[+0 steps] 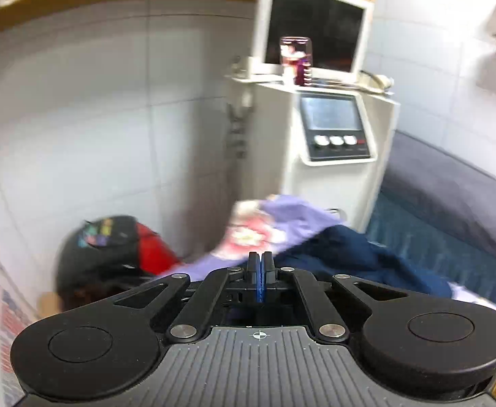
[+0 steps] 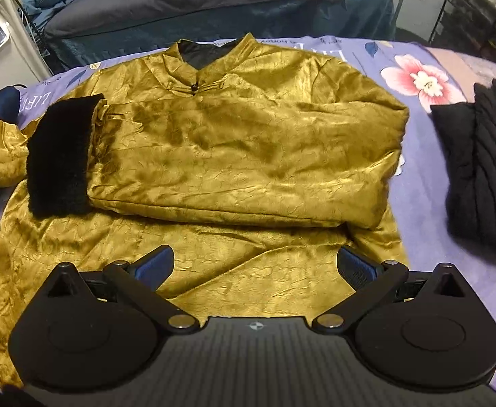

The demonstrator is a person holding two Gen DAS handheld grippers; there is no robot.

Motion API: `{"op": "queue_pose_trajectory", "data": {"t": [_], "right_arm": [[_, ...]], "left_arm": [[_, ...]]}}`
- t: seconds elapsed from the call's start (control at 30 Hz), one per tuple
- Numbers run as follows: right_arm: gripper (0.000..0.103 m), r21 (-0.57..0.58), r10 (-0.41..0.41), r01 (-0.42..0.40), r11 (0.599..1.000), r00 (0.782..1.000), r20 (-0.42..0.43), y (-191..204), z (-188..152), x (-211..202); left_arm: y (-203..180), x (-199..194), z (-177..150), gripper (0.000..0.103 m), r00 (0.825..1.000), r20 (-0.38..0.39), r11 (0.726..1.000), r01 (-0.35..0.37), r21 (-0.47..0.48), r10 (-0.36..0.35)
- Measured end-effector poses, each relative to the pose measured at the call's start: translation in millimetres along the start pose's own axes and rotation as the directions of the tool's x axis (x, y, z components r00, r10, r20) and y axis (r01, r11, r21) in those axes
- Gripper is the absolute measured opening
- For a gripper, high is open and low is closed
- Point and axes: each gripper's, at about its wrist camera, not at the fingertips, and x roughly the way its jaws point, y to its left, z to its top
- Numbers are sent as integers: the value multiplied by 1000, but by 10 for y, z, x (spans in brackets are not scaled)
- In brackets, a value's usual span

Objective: Fold large clothes

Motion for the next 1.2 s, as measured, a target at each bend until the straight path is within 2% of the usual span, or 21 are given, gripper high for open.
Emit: {"op": "queue_pose_trajectory", "data": {"t": [0.03,0.07,0.13,0.17,0.23,0.3,0.37,0.47,0.57,0.7,0.9,1.03,1.17,1.2], "right_arm": [[102,2,7,-7,1000,1000,-2,26,-7,8],[102,2,13,-13,1000,1000,-5,57,-13,17],[102,-2,23,-23,1000,1000,-10,119,-26,31],[102,-6,28,-28,1000,1000,-13,148,-35,35],[102,-19,32,-32,999,999,-19,198,-49,41],[102,-33,29,-29,999,999,-22,232,-56,46],[102,-43,22,-23,999,999,-26,245,-53,50],[102,-48,12,-13,999,1000,-22,242,-45,40],[102,-50,5,-6,999,1000,-15,234,-46,10],[102,-44,-7,7,999,1000,-11,198,-95,-18],[102,-14,-38,38,999,999,-21,69,-207,-25],[102,14,-55,55,998,998,-28,-28,-249,-12],[102,43,-53,55,998,998,-39,-80,-261,20],[101,49,-52,54,997,998,-41,-83,-261,29]], "left_arm": [[60,44,0,32,1000,-24,1000,-9,13,9],[117,94,-37,43,998,-59,1000,-1,7,2],[220,143,-203,77,991,-124,997,45,-70,-53],[269,177,-309,102,985,-145,989,79,-127,-98],[307,239,-569,103,971,-169,959,124,-254,-170],[299,304,-803,103,951,-182,912,168,-374,-250],[249,384,-946,103,936,-188,866,182,-467,-298],[154,500,-1034,103,941,-185,833,146,-533,-283],[98,602,-1039,103,947,-182,827,125,-548,-263],[21,825,-1019,103,937,-245,837,81,-542,-249],[30,941,-1085,103,935,-260,810,45,-585,-240],[3,904,-1056,103,940,-270,843,30,-538,-206],[26,793,-999,84,947,-243,852,56,-521,-211],[33,755,-970,82,949,-235,853,63,-518,-212]]}}
